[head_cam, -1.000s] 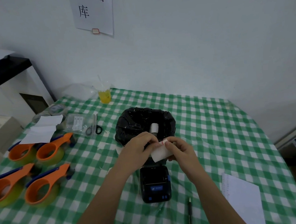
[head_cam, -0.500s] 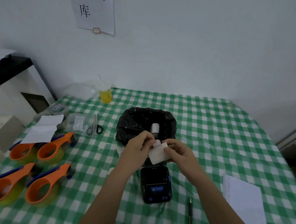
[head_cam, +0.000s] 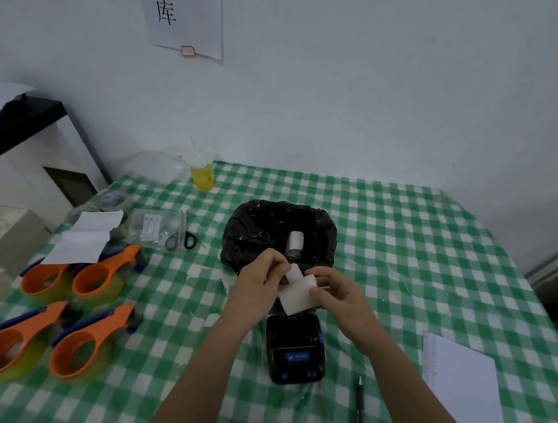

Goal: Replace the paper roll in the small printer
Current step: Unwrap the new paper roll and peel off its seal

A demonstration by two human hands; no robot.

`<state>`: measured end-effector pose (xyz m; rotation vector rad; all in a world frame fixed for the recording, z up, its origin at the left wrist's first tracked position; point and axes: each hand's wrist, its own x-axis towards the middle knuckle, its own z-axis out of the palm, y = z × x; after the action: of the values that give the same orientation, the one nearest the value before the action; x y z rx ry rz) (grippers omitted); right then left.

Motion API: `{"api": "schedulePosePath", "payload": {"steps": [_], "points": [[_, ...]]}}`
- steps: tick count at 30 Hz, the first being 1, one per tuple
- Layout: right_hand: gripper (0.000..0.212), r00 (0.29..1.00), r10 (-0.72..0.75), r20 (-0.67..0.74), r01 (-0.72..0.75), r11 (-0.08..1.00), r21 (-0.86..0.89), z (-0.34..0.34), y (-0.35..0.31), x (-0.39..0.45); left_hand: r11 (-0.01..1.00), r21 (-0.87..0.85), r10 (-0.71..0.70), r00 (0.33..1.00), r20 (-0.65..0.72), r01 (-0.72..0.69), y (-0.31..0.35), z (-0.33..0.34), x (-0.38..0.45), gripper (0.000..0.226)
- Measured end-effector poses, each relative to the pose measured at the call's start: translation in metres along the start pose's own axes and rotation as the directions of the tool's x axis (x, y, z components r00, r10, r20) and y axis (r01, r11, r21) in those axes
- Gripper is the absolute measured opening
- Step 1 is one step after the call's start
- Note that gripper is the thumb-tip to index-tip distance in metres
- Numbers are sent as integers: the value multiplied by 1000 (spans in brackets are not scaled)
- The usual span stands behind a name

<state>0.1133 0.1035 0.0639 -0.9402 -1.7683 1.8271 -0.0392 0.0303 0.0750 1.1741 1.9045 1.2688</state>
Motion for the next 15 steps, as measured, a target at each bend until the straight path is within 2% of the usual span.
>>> {"api": "schedulePosePath", "payload": {"steps": [6,10,12,15], "points": [[24,1000,-8,1,8,1000,-27,0,2,6,995,-91,-57,996,-72,51,-10,2,5,28],[25,1000,11,-19,-11,1000,-2,-2,6,12,956,-265,-176,970,-165,128,-16,2,13,23],[25,998,22,-57,-22,1000,-2,-5,12,15,965,-224,-181,961,-208,134,-18,-1,21,20],[25,990,31,-134,-33,999,-11,-12,18,22,993,-52,-119,966,-231,110,-20,-1,42,11]]}}
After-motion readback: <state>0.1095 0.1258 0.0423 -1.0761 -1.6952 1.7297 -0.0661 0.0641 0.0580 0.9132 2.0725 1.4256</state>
